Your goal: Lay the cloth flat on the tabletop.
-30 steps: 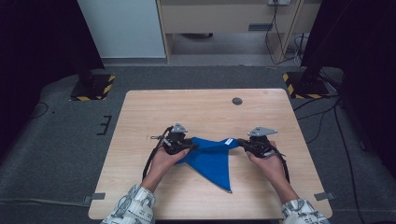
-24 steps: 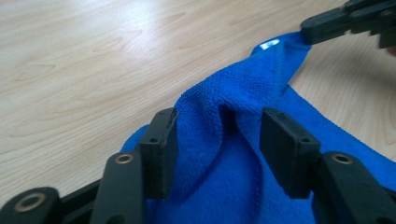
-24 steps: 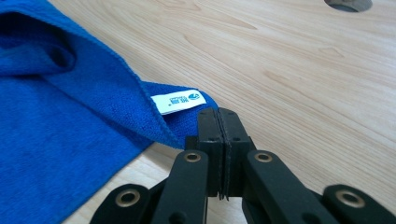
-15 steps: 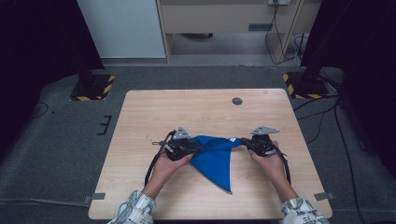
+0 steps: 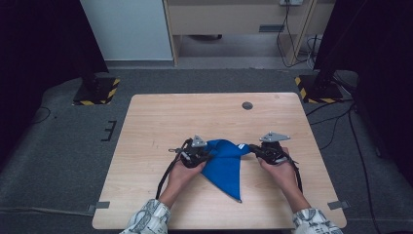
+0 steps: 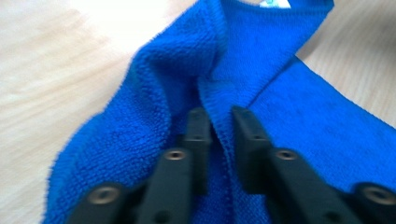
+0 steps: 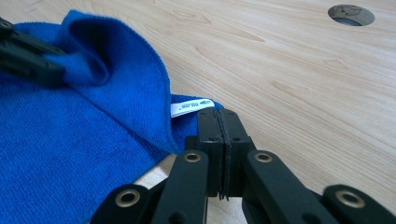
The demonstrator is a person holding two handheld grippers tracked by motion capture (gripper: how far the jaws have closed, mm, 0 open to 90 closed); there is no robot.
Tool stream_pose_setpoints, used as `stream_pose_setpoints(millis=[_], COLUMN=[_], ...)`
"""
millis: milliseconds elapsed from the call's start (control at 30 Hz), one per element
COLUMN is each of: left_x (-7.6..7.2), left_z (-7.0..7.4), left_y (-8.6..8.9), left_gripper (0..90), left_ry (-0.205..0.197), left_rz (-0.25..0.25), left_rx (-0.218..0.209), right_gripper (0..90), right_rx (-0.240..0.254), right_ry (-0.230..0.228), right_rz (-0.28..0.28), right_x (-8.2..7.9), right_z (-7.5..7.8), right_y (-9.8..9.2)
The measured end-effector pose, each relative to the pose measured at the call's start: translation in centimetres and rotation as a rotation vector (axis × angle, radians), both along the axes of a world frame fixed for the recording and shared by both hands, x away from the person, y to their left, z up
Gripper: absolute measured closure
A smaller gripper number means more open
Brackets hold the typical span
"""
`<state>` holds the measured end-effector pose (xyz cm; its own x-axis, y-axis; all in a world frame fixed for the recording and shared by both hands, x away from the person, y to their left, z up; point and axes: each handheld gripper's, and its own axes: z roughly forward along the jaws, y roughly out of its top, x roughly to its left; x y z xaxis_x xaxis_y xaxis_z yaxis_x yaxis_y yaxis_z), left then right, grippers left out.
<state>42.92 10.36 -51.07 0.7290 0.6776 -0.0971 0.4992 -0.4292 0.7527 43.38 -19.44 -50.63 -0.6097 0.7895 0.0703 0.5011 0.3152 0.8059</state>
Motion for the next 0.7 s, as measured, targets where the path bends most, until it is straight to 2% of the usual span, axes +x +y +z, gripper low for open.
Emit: stream_pose_setpoints(millis=[33, 67, 100, 133, 167, 200, 233, 267, 367, 400, 467, 500, 533, 567, 700], left_x=[-0.4, -0.4, -0.8, -0.8, -1.2, -1.2, -1.3, -1.3, -1.3, -1.1, -1.1, -1.0, -1.0, -0.9, -0.9], left_z=[0.4, 0.4, 0.9, 0.9, 1.3, 1.3, 1.7, 1.7, 2.0, 1.8, 1.6, 1.2, 1.2, 0.8, 0.3], left_y=[0.2, 0.2, 0.7, 0.7, 1.4, 1.4, 2.3, 2.3, 3.8, 4.7, 5.1, 5.7, 5.7, 6.3, 7.1], left_gripper=[84.6, 84.5, 83.8, 82.9, 82.0, 81.4, 81.4, 81.5, 83.4, 84.4, 86.0, 86.3, 86.7, 86.8, 87.1], left_ry=[-0.031, -0.031, -0.059, -0.059, -0.088, -0.088, -0.111, -0.111, -0.124, -0.122, -0.121, -0.118, -0.118, -0.1, -0.083], left_rz=[0.011, 0.011, 0.027, 0.027, 0.053, 0.053, 0.081, 0.081, 0.113, 0.128, 0.134, 0.142, 0.142, 0.153, 0.179], left_rx=[-0.004, -0.004, -0.015, -0.015, -0.03, -0.03, -0.042, -0.042, -0.036, -0.014, -0.002, 0.031, 0.031, 0.06, 0.067], right_gripper=[89.3, 89.3, 89.3, 89.3, 89.3, 89.3, 89.3, 89.3, 89.4, 89.4, 89.4, 89.4, 89.4, 89.4, 89.4], right_rx=[-0.008, -0.008, -0.011, -0.012, -0.012, -0.012, -0.009, -0.009, -0.013, -0.016, -0.019, -0.021, -0.024, -0.027, -0.029], right_ry=[-0.003, -0.003, 0.001, 0.003, 0.002, 0.002, 0.008, 0.008, 0.015, 0.017, 0.016, 0.02, 0.02, 0.022, 0.023], right_rz=[0.003, 0.003, 0.0, 0.0, -0.003, -0.003, -0.007, -0.007, -0.014, -0.013, -0.012, -0.013, -0.011, -0.011, -0.012], right_x=[0.0, 0.0, -0.1, -0.1, -0.1, -0.1, -0.1, -0.1, -0.3, -0.3, -0.3, -0.4, -0.5, -0.5, -0.6], right_z=[0.0, 0.0, -0.1, -0.1, -0.1, -0.1, -0.2, -0.2, -0.3, -0.3, -0.4, -0.5, -0.5, -0.5, -0.6], right_y=[0.0, 0.0, -0.1, -0.1, -0.2, -0.2, -0.4, -0.4, -0.7, -0.7, -0.8, -0.8, -0.8, -0.7, -0.8])
